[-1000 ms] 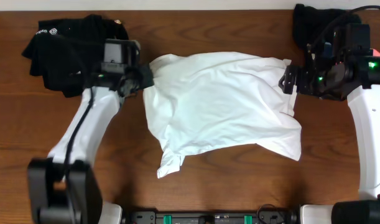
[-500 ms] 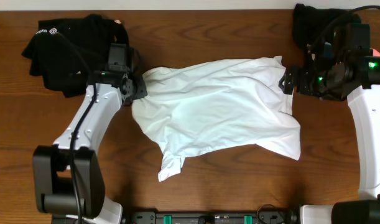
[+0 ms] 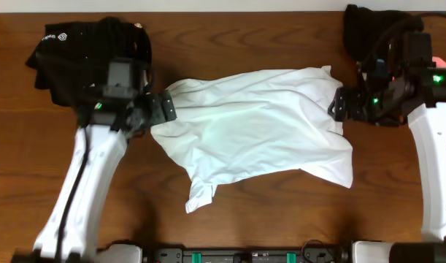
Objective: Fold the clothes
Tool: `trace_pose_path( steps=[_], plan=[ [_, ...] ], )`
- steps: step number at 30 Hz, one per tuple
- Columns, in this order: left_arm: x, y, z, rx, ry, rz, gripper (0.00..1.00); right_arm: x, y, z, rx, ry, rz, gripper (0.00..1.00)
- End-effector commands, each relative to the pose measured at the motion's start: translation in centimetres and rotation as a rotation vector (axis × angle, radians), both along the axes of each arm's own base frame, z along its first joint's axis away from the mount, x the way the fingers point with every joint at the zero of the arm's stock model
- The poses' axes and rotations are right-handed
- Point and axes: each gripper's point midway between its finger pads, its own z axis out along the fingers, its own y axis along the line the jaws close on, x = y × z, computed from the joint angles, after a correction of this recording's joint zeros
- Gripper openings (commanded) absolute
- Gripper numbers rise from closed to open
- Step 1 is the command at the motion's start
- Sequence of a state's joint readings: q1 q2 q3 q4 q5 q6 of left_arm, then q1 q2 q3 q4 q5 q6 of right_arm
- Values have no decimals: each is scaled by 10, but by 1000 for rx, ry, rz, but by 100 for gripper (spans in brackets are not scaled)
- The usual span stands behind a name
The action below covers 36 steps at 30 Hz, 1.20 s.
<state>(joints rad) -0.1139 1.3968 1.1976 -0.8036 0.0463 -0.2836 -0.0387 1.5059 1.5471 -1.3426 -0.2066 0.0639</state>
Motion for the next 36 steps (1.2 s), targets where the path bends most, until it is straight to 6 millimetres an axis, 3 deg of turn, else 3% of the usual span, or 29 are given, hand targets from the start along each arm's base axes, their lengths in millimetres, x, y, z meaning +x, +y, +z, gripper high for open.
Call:
trace_pose_path(
  steps=[1, 6, 12, 19, 25, 33, 36],
  plan=[
    [-23, -3, 28, -28, -39, -26, 98, -25, -1, 12, -30, 4, 15, 89],
    [-72, -5, 21, -15, 109, -45, 98, -61, 0, 16, -21, 99, -5, 89],
    [-121, -18, -10, -15, 355, 14, 98, -76, 5, 14, -20, 147, 11, 90],
    [-165, -43, -50, 25, 506, 18, 98, -81, 14, -26, -19, 218, 27, 91],
    [-179, -65, -95, 39, 495, -51, 99, -81, 18, -58, 1, 236, 43, 91],
    [-185, -81, -153, -18, 427, -127, 99, -79, 20, -60, 5, 219, 92, 92],
    [-185, -89, -161, -70, 413, -147, 99, -80, 20, -60, 5, 220, 94, 91]
  ],
)
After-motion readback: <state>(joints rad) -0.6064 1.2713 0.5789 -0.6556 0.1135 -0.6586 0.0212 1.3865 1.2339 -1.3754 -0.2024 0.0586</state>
